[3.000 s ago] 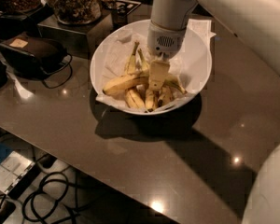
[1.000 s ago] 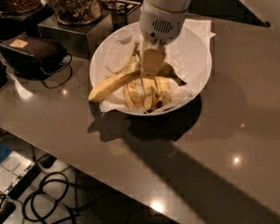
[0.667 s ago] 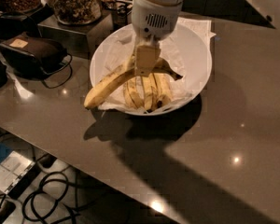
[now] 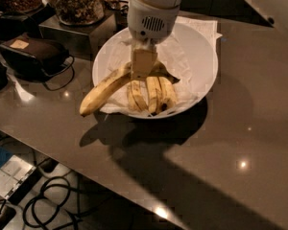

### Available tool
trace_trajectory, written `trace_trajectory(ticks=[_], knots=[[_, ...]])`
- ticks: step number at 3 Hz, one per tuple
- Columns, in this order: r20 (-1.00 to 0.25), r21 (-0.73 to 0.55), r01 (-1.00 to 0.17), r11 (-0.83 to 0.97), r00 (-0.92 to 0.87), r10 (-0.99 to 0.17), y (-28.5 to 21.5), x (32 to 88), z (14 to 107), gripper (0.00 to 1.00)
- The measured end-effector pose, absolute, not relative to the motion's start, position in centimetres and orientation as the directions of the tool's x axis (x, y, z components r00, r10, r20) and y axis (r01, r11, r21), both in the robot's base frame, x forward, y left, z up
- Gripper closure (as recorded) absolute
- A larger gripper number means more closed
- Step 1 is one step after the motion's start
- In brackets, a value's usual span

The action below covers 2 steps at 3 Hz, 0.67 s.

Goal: Pick banana from white bowl

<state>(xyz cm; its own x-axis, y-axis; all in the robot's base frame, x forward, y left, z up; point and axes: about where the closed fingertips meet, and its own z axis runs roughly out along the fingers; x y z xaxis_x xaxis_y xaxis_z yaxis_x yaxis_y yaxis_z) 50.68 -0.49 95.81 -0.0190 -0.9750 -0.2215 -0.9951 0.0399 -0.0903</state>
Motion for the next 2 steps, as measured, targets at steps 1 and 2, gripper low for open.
trace_trajectory(ticks=[1,2], knots=[[-0.259,-0.073,-0.997,-0.019,0.037,-0.965,1.7,49.2,96.1,1.0],[-0.291,-0.081,-0.993,-0.082,0.102,-0.951,3.9,47.7,96.8,1.0]])
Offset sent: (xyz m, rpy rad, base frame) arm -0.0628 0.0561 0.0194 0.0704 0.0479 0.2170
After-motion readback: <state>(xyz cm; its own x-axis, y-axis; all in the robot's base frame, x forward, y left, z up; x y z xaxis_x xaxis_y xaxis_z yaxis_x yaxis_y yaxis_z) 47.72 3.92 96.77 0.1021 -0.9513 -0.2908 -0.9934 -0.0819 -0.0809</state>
